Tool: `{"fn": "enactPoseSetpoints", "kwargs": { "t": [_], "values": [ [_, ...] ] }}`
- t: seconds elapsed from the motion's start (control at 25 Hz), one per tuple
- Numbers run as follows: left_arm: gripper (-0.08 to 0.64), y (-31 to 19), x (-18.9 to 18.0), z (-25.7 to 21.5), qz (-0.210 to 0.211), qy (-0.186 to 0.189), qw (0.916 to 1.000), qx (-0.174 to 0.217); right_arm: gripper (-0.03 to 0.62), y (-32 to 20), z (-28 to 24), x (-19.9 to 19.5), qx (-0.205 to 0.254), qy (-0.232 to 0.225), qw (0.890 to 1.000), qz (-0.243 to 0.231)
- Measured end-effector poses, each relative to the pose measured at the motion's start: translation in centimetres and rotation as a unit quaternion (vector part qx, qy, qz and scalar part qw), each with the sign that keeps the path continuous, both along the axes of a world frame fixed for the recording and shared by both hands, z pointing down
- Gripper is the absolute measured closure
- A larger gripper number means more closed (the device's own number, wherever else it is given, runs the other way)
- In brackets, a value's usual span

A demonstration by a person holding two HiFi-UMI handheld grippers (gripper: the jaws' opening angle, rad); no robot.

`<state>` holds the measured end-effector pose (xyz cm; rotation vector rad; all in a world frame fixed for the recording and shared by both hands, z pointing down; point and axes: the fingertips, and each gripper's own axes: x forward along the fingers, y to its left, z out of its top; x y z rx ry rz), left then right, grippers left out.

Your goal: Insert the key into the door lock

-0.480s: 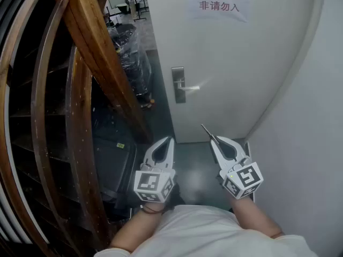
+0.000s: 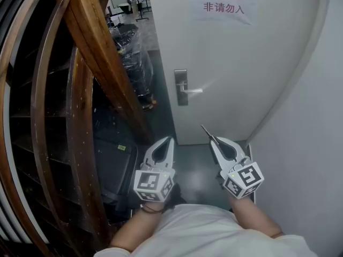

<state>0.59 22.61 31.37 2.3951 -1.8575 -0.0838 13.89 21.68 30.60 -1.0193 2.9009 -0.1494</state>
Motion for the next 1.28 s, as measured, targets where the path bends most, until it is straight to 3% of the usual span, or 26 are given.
{"fn": "enactPoseSetpoints", "kwargs": {
  "t": [0.44,0.8,1.28],
  "values": [
    [0.554,-9.2,-5.0,0.8,0.009,0.008,0.9999,0.005,0.571,-8.3,1.4,-4.8,-0.013,-0.002,1.000,0.005],
    [0.552,-18.2,-9.6,2.2,0.058,0.009,0.9982,-0.015,0.571,-16.7,4.0,-9.6,-0.070,-0.015,0.997,0.031],
    [0.548,-24.8,-14.2,2.1,0.099,0.006,0.9951,0.006,0.571,-22.3,7.6,-14.3,-0.122,-0.035,0.990,0.065]
  ]
}}
